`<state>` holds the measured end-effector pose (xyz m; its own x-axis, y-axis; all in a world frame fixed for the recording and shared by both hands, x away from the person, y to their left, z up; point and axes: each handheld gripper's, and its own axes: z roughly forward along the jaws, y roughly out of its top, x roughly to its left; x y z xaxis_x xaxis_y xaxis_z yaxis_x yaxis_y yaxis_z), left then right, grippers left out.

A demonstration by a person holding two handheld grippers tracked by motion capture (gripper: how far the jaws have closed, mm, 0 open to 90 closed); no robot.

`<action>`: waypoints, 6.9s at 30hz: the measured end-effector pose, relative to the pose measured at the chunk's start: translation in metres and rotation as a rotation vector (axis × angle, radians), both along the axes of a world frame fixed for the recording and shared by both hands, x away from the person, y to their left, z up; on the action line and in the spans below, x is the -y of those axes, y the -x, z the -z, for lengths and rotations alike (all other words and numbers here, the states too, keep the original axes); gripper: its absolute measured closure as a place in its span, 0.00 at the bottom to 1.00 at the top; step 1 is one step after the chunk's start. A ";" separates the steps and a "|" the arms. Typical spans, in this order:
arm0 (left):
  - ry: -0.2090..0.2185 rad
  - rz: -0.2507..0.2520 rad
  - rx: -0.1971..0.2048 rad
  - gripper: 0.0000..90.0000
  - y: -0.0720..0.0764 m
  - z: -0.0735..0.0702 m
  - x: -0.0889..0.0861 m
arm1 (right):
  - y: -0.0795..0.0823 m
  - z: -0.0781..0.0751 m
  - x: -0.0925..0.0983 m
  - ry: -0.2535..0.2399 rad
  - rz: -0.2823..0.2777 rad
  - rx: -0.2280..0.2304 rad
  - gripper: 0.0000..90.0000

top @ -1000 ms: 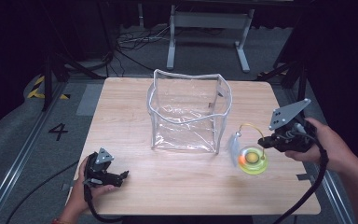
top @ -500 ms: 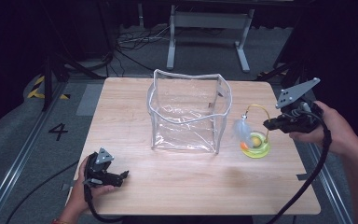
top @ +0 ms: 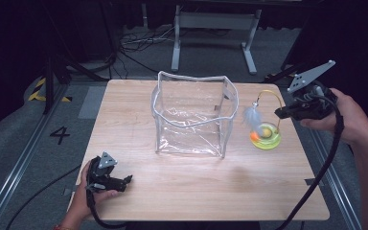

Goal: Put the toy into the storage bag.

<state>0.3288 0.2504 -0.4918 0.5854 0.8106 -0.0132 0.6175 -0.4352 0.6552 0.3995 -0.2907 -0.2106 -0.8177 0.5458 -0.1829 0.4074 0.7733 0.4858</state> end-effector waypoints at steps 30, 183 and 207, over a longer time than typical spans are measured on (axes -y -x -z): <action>0.002 -0.002 0.001 0.01 0.000 0.000 0.000 | -0.027 -0.077 -0.030 -0.017 0.012 0.106 0.99; 0.002 0.007 0.000 0.01 -0.001 0.000 0.000 | -0.023 0.042 -0.061 -0.106 0.010 0.152 0.28; 0.003 0.007 0.000 0.01 -0.001 0.000 0.000 | 0.005 0.114 -0.021 -0.027 0.039 0.139 0.26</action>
